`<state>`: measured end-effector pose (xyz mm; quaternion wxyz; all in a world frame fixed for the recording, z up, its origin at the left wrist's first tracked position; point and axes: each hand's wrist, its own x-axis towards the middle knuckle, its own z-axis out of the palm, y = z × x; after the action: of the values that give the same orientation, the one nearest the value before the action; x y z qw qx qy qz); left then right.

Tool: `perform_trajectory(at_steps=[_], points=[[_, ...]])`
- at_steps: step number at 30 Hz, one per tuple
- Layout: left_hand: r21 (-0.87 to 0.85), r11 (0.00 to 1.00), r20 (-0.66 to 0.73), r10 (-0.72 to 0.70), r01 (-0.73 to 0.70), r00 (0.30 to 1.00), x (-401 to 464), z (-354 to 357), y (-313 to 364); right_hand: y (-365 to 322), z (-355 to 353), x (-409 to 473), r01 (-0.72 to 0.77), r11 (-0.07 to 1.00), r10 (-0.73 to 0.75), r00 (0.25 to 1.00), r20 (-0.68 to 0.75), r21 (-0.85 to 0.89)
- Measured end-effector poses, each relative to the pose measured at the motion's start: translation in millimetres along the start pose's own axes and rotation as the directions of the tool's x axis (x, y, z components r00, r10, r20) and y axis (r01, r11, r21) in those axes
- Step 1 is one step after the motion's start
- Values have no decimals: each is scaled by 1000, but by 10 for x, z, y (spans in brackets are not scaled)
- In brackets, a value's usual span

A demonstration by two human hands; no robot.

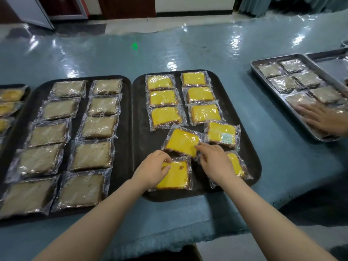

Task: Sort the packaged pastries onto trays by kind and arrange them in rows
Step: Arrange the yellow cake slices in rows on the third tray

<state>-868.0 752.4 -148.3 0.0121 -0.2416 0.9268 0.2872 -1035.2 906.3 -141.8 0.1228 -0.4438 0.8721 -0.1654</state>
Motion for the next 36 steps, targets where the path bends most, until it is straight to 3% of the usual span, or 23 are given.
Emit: perform_trajectory(at_steps=[4, 8, 11, 17, 20, 24, 28, 30, 34, 36], points=[[-108, 988, -110, -121, 109, 987, -32, -88, -107, -104, 131, 223, 121, 988, -103, 979, 178, -93], [-248, 925, -137, -328, 288, 935, -89, -133, -201, -190, 227, 365, 253, 968, -235, 909, 345, -7], [-347, 870, -166, -423, 349, 891, -105, -161, -236, -220, 227, 491, 324, 945, -314, 872, 374, 38], [-361, 868, -155, -417, 342, 895, -87, -148, -167, -262, 163, 666, 358, 933, -349, 862, 369, 46], [-350, 873, -163, -413, 338, 896, -55, -115, -110, -160, 86, 625, 302, 952, -303, 918, 255, 41], [-320, 888, -187, -401, 331, 897, 50, -47, 29, 244, -73, 565, 81, 984, -79, 997, 22, -159], [-295, 911, -199, -352, 286, 915, 165, 26, 196, 499, -147, 580, 0, 959, 4, 1000, 14, -282], [-282, 919, -180, -331, 274, 926, 199, 41, 251, 531, -164, 616, 27, 964, -29, 1000, -4, -265], [-243, 931, -154, -315, 273, 937, 260, -10, 308, 440, -223, 650, 5, 1000, -8, 995, -98, -29], [-224, 934, -135, -313, 279, 940, 294, -24, 327, 419, -230, 654, 43, 998, -47, 995, -90, -45]])
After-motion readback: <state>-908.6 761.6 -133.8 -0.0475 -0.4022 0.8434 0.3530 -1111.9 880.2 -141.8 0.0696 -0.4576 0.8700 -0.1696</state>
